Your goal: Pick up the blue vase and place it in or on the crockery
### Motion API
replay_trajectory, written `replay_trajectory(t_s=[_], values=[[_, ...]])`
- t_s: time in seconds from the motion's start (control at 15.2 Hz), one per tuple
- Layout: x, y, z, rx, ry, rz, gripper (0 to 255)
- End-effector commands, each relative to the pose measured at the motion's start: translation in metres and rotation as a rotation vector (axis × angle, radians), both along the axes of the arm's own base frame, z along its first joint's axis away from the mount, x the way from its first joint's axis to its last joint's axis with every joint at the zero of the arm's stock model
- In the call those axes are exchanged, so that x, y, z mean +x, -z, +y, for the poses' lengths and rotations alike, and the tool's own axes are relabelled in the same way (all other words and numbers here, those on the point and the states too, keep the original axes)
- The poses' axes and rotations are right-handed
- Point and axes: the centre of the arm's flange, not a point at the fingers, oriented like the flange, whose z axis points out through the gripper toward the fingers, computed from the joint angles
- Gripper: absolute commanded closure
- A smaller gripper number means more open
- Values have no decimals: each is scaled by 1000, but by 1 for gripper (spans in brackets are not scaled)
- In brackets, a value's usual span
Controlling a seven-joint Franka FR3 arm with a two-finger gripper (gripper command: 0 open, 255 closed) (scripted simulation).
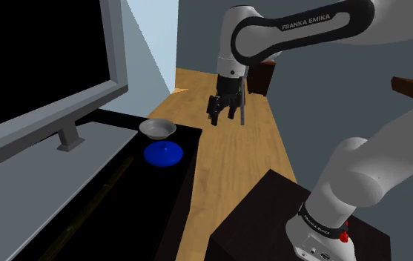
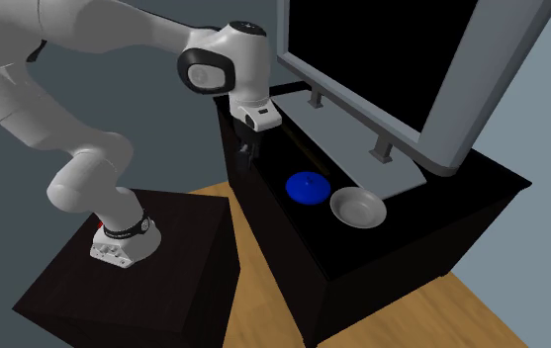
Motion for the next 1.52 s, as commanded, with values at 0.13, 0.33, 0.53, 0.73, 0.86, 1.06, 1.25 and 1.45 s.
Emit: replay_trajectory(t_s=[0.13, 0.33, 0.53, 0.73, 0.86, 1.06, 1.25, 1.45], values=[[32, 22, 26, 12, 33, -17, 0], [58, 38, 46, 21, 56, -29, 0], [86, 53, 66, 29, 79, -42, 0], [114, 68, 86, 38, 102, -54, 0], [133, 78, 99, 43, 118, -62, 0], [160, 90, 116, 51, 139, -73, 0], [160, 106, 117, 51, 139, -73, 0], [161, 122, 118, 51, 139, -73, 0]])
